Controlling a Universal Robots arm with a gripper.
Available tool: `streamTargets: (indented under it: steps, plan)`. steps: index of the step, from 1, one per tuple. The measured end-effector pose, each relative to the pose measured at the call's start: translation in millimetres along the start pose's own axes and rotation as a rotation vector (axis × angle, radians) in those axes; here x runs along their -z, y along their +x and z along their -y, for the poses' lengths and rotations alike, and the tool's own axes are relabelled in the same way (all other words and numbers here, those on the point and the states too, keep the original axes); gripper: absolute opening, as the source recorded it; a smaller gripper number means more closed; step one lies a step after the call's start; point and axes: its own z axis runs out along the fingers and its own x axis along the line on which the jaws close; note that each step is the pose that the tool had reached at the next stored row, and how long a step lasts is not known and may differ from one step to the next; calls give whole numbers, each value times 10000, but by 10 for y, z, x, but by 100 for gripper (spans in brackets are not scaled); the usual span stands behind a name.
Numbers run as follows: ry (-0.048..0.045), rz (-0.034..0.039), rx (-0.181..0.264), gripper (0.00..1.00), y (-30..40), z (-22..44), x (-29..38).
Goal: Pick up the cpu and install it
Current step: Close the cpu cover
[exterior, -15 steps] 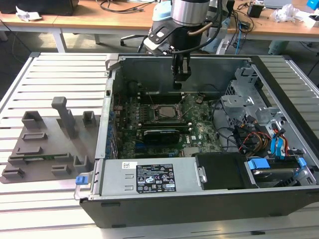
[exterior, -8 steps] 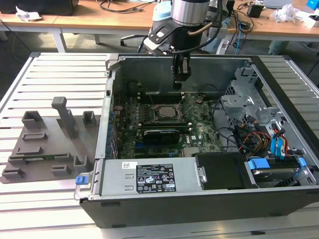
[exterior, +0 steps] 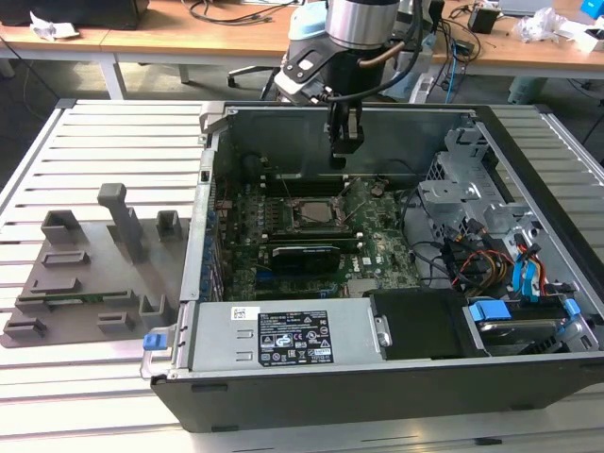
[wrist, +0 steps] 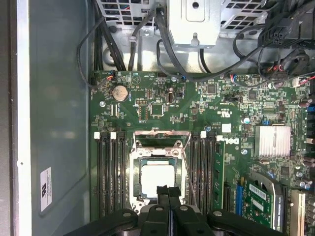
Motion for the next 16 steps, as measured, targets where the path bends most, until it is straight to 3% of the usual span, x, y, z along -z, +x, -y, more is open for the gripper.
streamTargets:
  steps: [3,4,5,6,16]
  plan:
    - [0,-2,-1,11,1,-94,-7]
    - [4,-2,-1,11,2,-156,-12]
    - [8,2,1,11,3,-287,-27]
    - [9,11,0,11,3,-326,-31]
    - [12,75,-1,11,4,-501,-36]
